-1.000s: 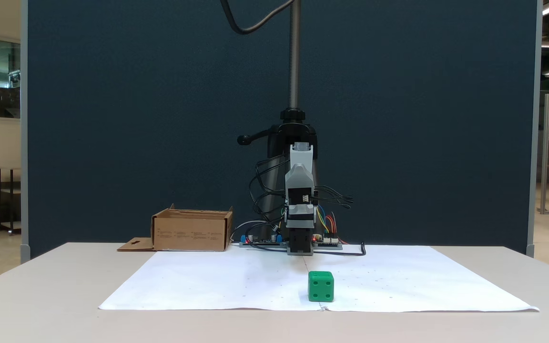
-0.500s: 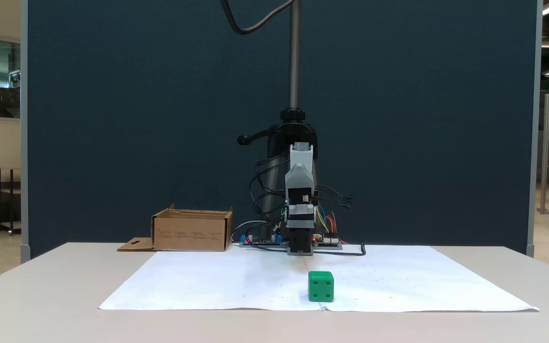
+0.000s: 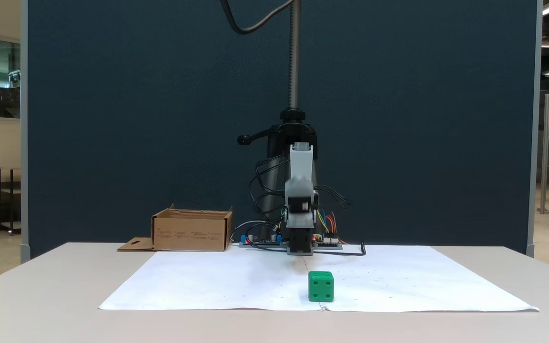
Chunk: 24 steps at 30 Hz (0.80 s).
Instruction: Grasp a green dice and put it in the bin.
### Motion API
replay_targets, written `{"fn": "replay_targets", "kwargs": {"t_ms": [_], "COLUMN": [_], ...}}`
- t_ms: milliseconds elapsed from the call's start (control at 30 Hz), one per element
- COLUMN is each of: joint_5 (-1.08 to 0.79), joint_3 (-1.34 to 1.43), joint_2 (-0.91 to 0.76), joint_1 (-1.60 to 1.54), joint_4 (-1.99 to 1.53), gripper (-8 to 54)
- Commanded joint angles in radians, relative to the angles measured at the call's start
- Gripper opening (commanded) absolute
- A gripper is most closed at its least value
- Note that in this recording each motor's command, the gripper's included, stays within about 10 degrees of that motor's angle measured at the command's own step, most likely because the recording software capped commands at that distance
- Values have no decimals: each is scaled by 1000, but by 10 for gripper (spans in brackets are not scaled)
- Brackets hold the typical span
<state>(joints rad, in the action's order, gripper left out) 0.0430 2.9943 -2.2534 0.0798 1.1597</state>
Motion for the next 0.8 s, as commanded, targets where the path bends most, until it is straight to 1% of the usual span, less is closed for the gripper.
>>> {"fn": "replay_targets", "kwargs": {"t_ms": [0, 267, 367, 433, 767], "joint_5": [-71, -64, -32, -26, 57], "joint_3": [-133, -509, -660, -818, -1370], "joint_2": [-112, -110, -54, 38, 465], "joint_1": [18, -21, -37, -60, -87], "joint_4": [-155, -699, -906, -1087, -1652], "gripper": [404, 409, 409, 409, 408]}}
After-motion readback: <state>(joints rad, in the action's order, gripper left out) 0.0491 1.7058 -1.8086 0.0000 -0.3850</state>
